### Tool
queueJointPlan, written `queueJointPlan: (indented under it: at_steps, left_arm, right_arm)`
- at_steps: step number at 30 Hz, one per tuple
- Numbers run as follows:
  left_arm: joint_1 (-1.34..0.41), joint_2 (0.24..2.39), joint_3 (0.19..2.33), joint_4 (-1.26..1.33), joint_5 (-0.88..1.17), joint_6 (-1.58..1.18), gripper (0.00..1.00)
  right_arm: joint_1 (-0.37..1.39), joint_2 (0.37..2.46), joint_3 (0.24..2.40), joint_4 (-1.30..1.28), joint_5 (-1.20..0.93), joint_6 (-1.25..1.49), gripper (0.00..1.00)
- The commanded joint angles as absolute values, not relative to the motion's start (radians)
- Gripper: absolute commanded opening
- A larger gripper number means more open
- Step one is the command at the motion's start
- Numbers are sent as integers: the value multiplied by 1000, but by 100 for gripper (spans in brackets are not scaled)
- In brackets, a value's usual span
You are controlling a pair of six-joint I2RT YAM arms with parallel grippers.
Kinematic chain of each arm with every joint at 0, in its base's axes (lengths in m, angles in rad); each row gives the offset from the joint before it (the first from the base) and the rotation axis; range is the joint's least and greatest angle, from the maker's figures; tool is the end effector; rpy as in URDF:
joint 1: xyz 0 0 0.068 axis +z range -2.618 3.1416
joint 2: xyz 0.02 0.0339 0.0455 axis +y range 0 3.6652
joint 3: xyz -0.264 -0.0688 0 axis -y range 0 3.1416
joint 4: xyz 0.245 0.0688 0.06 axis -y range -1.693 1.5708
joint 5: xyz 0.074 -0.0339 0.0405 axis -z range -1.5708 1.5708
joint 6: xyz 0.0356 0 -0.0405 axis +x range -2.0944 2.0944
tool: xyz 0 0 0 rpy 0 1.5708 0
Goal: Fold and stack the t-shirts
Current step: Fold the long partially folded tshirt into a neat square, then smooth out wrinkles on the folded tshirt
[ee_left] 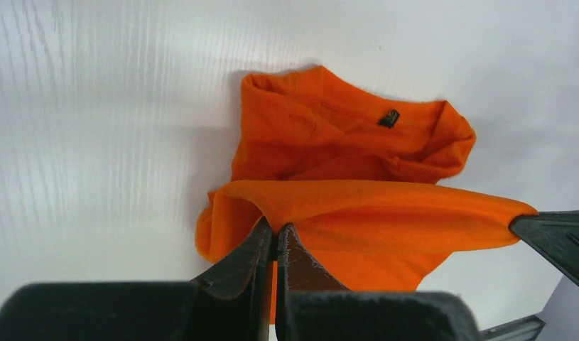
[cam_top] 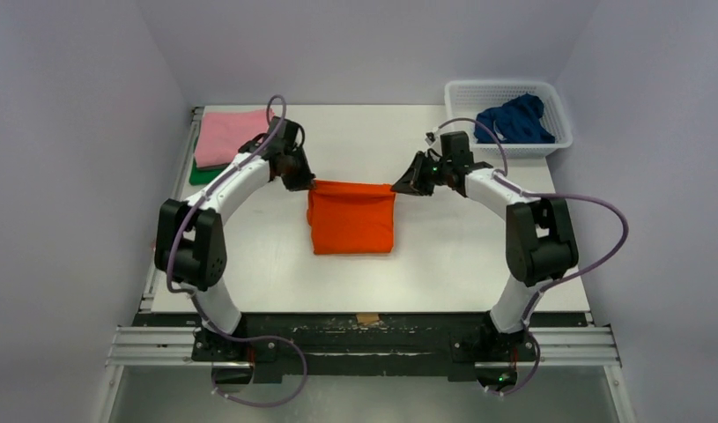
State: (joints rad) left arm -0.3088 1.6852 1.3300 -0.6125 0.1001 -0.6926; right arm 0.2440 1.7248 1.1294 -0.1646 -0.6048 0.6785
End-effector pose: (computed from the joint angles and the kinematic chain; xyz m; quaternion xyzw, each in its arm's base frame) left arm 0.3445 -0.1136 0.2567 -0.1673 0.9390 -0.1843 0.2373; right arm 0.3559 0.1095 0.2155 0.0744 0.8819 0.4126 0.2153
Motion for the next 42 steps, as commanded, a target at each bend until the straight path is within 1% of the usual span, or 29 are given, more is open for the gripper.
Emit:
queueJointPlan:
  at_steps: [1, 4, 5, 6, 7, 8, 9, 11, 12, 13, 15, 16, 18, 21, 24, 26, 29, 31, 32, 35, 39, 42]
  left_arm:
    - [-284, 1824, 1485, -650, 75, -664, 1]
    - [-267, 1913, 1586, -670, 99, -668, 24]
    - [-260, 1935, 1613, -668, 111, -666, 37]
    - [-255, 1951, 1641, -673, 114, -667, 53]
    - [-250, 1964, 1669, -685, 113, -664, 65]
    - [-246, 1970, 1696, -705, 110, -659, 74]
    - [-245, 1966, 1712, -723, 104, -654, 79]
    - [-247, 1934, 1684, -713, 103, -646, 80]
    - [-248, 1904, 1644, -687, 121, -642, 81]
    - [-250, 1874, 1591, -654, 146, -635, 85]
    - [-258, 1814, 1495, -604, 179, -615, 89]
    - [-265, 1798, 1456, -588, 185, -595, 91]
    - [-278, 1789, 1403, -584, 182, -558, 92]
    - [-281, 1798, 1345, -560, 242, -543, 92]
    - [-281, 1824, 1313, -508, 316, -550, 92]
    - [-284, 1850, 1331, -510, 307, -554, 92]
    - [-284, 1900, 1367, -517, 286, -557, 88]
    - [-284, 1947, 1416, -548, 260, -561, 82]
    - [-284, 1973, 1441, -565, 253, -559, 79]
    - [-284, 2043, 1492, -595, 231, -569, 73]
    - [-284, 2099, 1527, -621, 217, -587, 69]
    - [-285, 2115, 1532, -636, 219, -598, 68]
  right_arm:
    - [223, 1829, 1251, -127, -532, 629, 3]
    - [216, 1936, 1344, -123, -534, 614, 13]
    - [211, 1970, 1380, -134, -538, 602, 19]
    - [207, 1997, 1420, -148, -531, 599, 28]
    - [205, 2017, 1457, -167, -513, 598, 36]
    - [203, 2029, 1486, -189, -488, 590, 42]
    - [204, 2029, 1508, -213, -452, 580, 47]
    - [204, 1991, 1493, -221, -395, 578, 54]
    - [204, 1962, 1463, -221, -363, 578, 56]
    - [205, 1924, 1413, -213, -341, 578, 57]
    - [209, 1847, 1314, -188, -333, 572, 61]
    - [214, 1809, 1273, -180, -343, 566, 66]
    - [222, 1738, 1190, -163, -371, 551, 70]
    - [248, 1655, 1083, -67, -451, 543, 72]
    - [264, 1665, 1067, 36, -615, 560, 72]
    - [286, 1723, 1095, 78, -664, 579, 72]
    - [309, 1826, 1177, 82, -670, 591, 71]
    - [309, 1889, 1218, 130, -675, 630, 71]
    - [308, 1918, 1239, 143, -661, 646, 71]
    - [308, 2019, 1325, 122, -622, 665, 70]
    - [299, 2123, 1358, 88, -557, 705, 69]
    - [285, 2182, 1359, 53, -527, 732, 69]
